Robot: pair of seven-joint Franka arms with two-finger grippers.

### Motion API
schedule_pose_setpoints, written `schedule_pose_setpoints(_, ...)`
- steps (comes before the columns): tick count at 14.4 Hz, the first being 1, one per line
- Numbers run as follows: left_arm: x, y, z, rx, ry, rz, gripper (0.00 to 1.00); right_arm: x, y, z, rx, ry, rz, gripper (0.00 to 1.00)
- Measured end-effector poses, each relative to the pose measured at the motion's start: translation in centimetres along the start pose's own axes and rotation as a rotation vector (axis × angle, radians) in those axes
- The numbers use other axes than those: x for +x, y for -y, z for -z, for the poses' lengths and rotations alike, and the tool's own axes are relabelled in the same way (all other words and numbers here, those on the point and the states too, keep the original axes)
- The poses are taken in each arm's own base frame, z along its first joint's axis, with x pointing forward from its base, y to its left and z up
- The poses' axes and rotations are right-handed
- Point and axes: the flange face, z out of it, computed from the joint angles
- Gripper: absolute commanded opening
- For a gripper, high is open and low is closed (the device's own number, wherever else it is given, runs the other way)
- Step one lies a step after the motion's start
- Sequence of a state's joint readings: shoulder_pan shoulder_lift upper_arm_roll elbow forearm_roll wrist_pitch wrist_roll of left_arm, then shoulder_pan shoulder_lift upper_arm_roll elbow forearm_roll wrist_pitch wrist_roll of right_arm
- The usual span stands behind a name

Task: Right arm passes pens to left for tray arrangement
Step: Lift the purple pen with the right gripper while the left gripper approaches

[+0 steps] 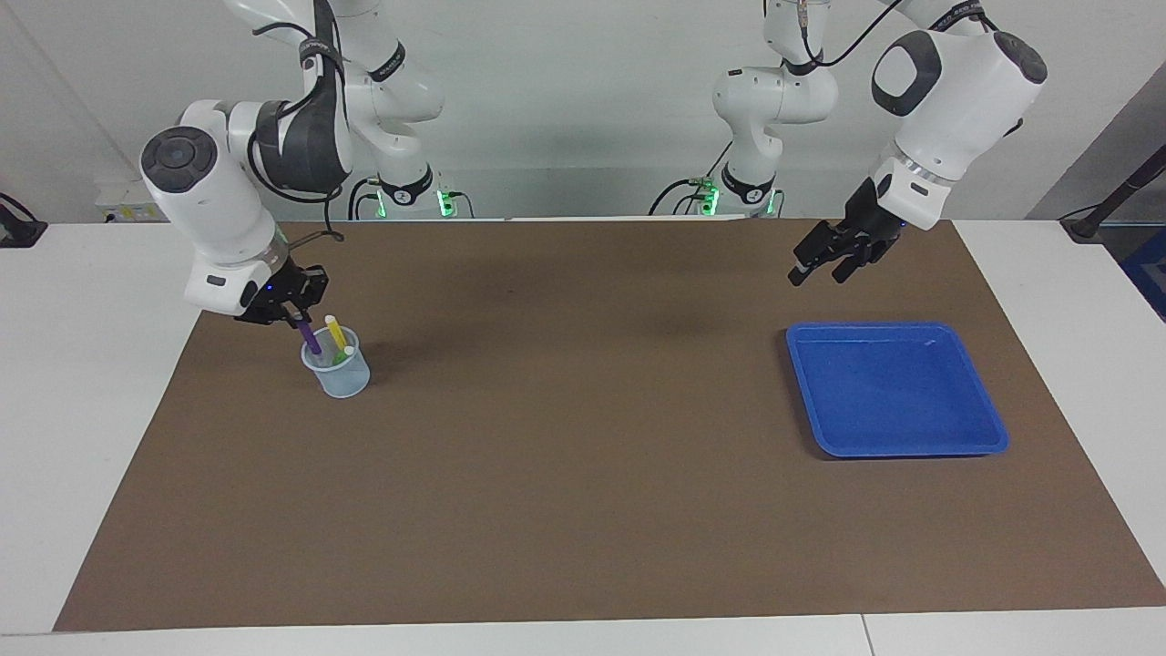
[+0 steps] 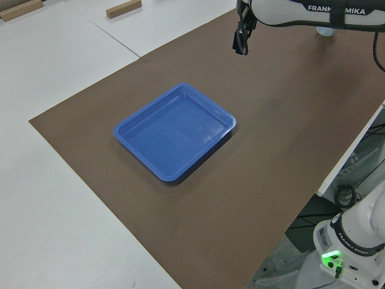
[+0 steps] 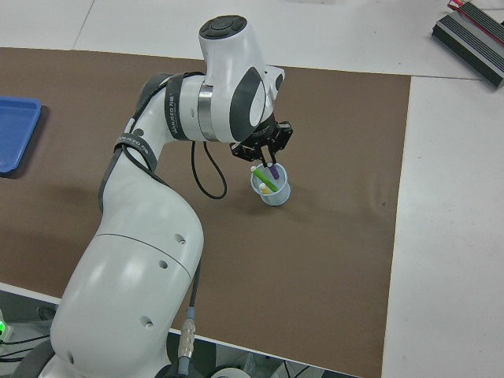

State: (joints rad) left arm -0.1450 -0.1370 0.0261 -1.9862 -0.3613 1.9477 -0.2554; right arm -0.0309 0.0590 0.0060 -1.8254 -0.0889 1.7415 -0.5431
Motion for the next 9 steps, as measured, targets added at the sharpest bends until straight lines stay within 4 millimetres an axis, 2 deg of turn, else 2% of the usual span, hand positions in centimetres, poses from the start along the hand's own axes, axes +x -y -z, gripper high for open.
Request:
schedule_pose_setpoints(3,-1.1,-1.6,-2.1,-0.021,-0.019,0.035,1.0,0.3,1.9,4.3,-0.015,-0.028,0.029,0.0)
schedule_pose_setpoints(6,-2.6,-3.5,-4.6,-0.023,-0.017,0.065,1.0,0.6,3.6,7.6,-0.026,-0.048,0.055,0.0)
schedule_pose_setpoints(9,-3.0,-4.1,-5.0,-0.117,0.019,0.164,0.99,0.7,5.1,10.4,0.051,-0.106,0.051,0.0)
